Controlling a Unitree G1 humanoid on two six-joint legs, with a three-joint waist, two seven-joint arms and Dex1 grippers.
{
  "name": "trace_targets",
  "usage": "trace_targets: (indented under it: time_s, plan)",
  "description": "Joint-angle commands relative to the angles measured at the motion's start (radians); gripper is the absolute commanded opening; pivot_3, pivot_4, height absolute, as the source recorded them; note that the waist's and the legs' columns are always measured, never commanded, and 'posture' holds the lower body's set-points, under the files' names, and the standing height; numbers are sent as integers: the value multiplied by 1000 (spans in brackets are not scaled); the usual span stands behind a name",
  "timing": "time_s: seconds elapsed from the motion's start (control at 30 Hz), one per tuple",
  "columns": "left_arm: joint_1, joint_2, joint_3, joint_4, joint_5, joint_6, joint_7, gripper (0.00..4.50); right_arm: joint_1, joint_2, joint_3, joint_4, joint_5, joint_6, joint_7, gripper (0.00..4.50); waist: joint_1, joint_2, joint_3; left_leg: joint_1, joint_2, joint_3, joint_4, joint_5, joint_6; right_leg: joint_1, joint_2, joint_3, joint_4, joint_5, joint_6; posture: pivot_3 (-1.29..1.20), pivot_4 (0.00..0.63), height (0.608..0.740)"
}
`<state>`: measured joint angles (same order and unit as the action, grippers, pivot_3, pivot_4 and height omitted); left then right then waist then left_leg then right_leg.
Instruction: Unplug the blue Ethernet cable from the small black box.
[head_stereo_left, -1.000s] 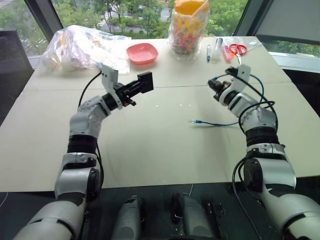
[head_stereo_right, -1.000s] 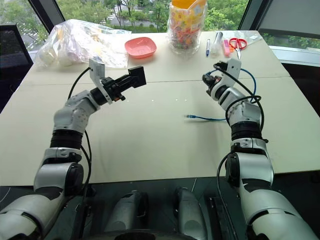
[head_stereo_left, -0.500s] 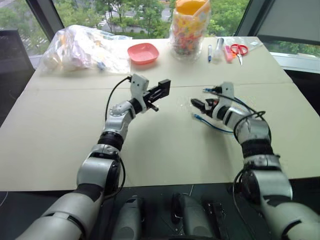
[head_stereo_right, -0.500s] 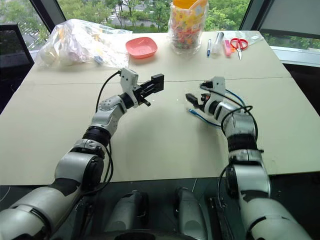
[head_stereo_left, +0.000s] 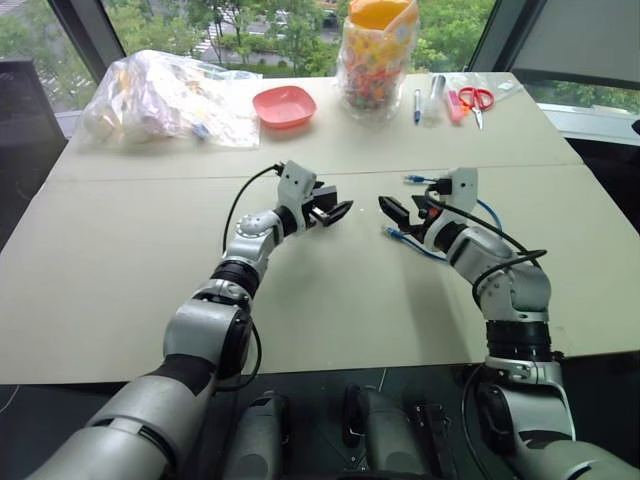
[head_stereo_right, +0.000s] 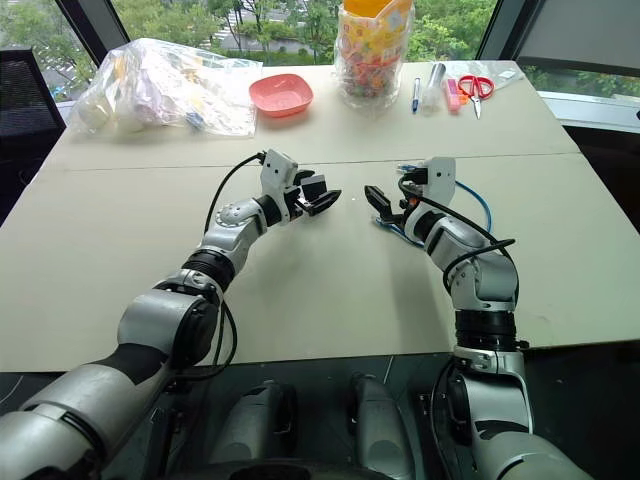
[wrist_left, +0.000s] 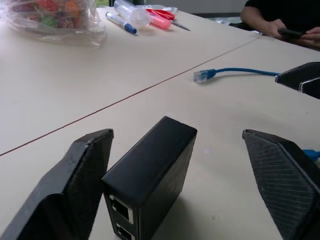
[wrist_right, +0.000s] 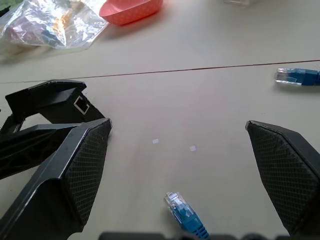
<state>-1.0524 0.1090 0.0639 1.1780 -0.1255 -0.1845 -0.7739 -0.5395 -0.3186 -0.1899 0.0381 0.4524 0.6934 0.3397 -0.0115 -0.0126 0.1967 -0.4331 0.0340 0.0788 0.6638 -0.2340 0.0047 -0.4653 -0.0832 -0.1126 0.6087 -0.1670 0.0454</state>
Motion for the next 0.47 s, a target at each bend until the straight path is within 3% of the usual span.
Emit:
trace_targets:
  time_s: [0.03, 0.27, 0.47]
  plan:
    - [81, 86, 26, -303, -102, 173, -149, 4446, 58, -57, -2, -168, 22, -5, 56, 4500, -3, 0, 0, 0, 0, 0, 0, 0, 0, 0, 0, 0, 0, 0, 0, 0, 150, 740]
    - [462, 311, 62, -1108, -327, 753, -123, 4446, 217, -123, 4, -378, 67, 3, 134, 4500, -3, 0, 0, 1, 2, 0, -1, 0, 0, -1, 2, 1, 2, -1, -1, 0, 150, 740]
    - [638, 369, 173, -1364, -445, 968, 29, 4446, 285, -125, 31, -450, 125, 32, 182, 4500, 4, 0, 0, 3, 2, -2, 1, -1, -2, 5, 1, 0, -4, -3, -5, 0, 150, 740]
